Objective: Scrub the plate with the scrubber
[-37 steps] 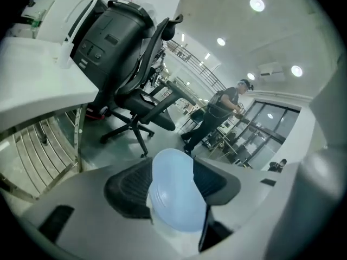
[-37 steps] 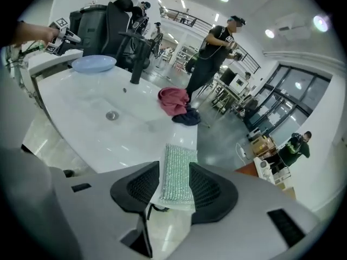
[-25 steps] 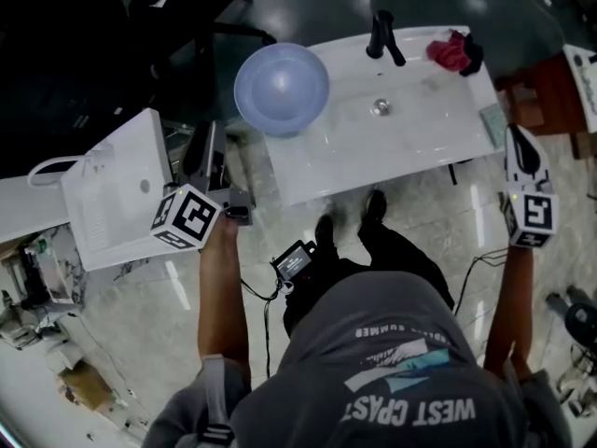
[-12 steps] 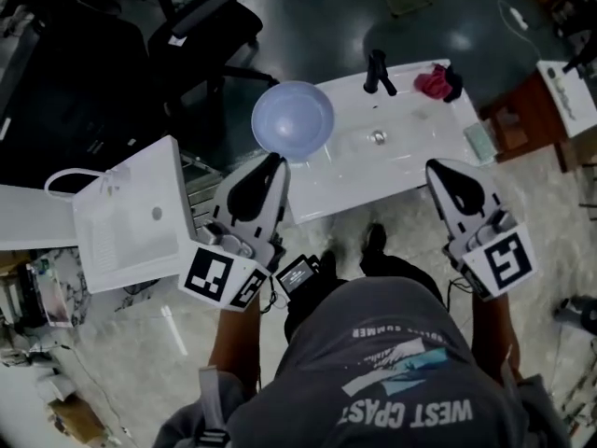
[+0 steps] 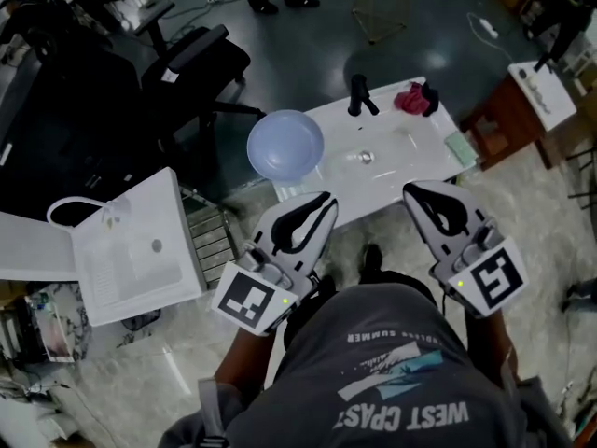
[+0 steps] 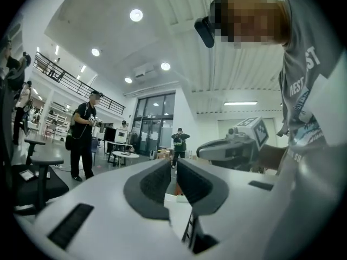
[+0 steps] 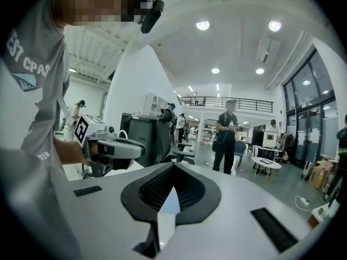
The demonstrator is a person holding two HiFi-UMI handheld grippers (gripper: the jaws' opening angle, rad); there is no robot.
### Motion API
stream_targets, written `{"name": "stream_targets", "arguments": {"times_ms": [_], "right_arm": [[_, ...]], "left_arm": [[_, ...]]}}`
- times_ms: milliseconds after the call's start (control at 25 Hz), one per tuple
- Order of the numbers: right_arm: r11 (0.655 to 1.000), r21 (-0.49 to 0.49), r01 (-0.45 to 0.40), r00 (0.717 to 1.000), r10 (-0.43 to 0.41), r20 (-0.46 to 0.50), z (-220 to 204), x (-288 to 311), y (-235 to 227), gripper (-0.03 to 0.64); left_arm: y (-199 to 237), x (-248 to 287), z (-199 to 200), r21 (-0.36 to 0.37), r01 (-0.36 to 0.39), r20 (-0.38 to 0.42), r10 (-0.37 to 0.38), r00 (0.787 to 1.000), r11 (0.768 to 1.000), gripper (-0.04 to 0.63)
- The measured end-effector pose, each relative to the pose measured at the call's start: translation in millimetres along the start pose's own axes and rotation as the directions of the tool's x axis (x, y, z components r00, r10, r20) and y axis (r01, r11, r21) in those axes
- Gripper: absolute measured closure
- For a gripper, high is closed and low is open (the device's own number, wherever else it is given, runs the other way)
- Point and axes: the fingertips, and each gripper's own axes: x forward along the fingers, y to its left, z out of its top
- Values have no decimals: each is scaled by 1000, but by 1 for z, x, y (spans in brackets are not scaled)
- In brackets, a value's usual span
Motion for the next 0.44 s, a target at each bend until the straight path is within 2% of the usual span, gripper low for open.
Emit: {"name": "stream_targets", "arguments": {"times_ms": [240, 440], "right_arm": [[998, 10, 62, 998, -62, -32, -4, -16, 4, 588], [994, 23, 104, 993, -103, -57, -17, -31, 15, 588]], "left_arm": [[-20, -2, -3, -3, 84, -14, -84, 996, 996, 558], [-29, -16, -15, -14, 108, -27, -109, 994, 994, 558]]}}
